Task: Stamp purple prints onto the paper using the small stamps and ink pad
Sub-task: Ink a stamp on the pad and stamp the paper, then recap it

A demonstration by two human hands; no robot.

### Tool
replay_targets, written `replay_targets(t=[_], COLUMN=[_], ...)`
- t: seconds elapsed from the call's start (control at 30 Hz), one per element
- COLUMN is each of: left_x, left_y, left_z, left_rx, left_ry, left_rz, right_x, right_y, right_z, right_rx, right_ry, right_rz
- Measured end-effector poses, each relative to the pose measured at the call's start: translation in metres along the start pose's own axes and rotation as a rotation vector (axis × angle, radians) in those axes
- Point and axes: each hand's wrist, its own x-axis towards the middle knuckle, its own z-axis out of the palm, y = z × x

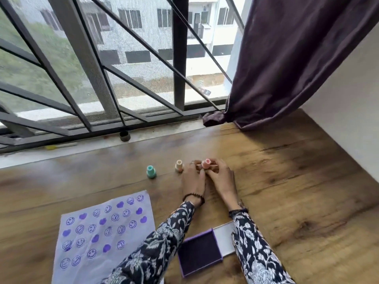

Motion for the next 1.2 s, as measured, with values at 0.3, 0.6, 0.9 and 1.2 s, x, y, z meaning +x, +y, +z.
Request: replay_targets(t=[0.3, 0.6, 0.9, 1.2], left_x=[-0.074, -0.15, -0.175, -0.168], left_y=[-0.014, -0.027, -0.039, -0.066], left_z=[-0.052, -0.091, -0.107, -0.12], left_rx=[-0.55, -0.785, -0.525, -0.127], left_ry=[-0.216, -0.298, -0.228, -0.025], left_rz=[-0.023, -0.114, 0.088, 0.169], right_x=[-0.089, -0.17, -0.2, -0.203], right_y=[-0.027, -0.046, -0.061, -0.056], right_z=[-0.037, -0.033, -0.021, -0.021], right_rx=[0.665, 0.706, 0.553, 1.354], right_ry=[-0.15, -0.143, -0.099, -0.161], right_rz=[0.135, 0.104, 0.269, 0.773])
